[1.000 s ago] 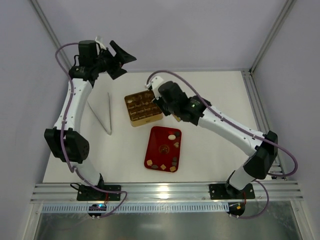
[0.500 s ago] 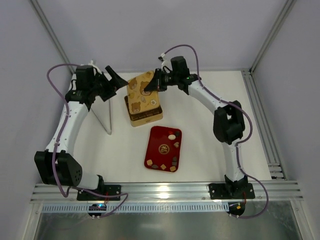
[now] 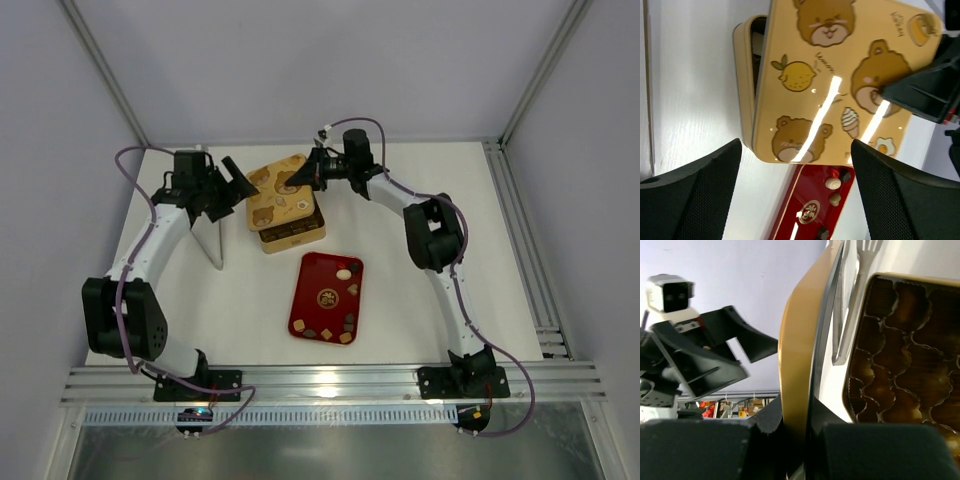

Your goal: Pack the chocolate

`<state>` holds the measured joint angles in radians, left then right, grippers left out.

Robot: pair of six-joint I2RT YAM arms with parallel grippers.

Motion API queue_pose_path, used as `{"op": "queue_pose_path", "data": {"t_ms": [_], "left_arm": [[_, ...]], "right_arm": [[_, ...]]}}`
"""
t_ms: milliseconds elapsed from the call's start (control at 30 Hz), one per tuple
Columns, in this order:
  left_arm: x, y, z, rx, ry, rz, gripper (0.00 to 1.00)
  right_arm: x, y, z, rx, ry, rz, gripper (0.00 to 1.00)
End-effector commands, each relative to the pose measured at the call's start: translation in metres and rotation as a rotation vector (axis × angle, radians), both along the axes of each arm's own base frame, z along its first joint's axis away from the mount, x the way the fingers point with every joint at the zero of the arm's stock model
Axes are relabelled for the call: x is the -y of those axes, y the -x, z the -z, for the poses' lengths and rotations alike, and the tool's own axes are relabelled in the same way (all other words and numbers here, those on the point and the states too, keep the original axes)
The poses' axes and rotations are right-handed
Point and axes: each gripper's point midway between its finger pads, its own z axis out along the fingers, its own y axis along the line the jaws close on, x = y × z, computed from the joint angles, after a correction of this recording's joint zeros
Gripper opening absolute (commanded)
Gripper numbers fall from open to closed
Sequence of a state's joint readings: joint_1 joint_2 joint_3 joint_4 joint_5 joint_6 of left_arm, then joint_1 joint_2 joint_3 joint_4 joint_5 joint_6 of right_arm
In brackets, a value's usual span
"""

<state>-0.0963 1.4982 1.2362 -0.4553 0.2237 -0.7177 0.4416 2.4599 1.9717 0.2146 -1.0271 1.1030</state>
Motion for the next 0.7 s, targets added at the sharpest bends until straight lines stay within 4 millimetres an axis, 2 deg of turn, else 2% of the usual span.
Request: {"op": "queue_pose_path", "data": {"t_ms": [0,233,400,667], "left_arm": [[-0.002,-0.013,0.016,0.013,-0.054,-0.012,0.87],[0.004,-0.021,0.039,-0.019,-0.052,-0.005,0.87],[0.012,-0.028,0.045,0.006,-0.017,0.02,0.87],[0.026,-0.035,0.066,0.007,0.055,0.048,0.86]], "right_arm": [[0.004,-0.001,-0.045,0.1,-0.096,-0.045,0.04],[0.009,-0.001,-0.032,0.072,-0.092,-0.063,0.05],[0.01,0.0,-0.021,0.042,-0.092,-0.076,0.06],[0.015,-0.002,-0.006,0.02,-0.084,-0.074,0.08]]}}
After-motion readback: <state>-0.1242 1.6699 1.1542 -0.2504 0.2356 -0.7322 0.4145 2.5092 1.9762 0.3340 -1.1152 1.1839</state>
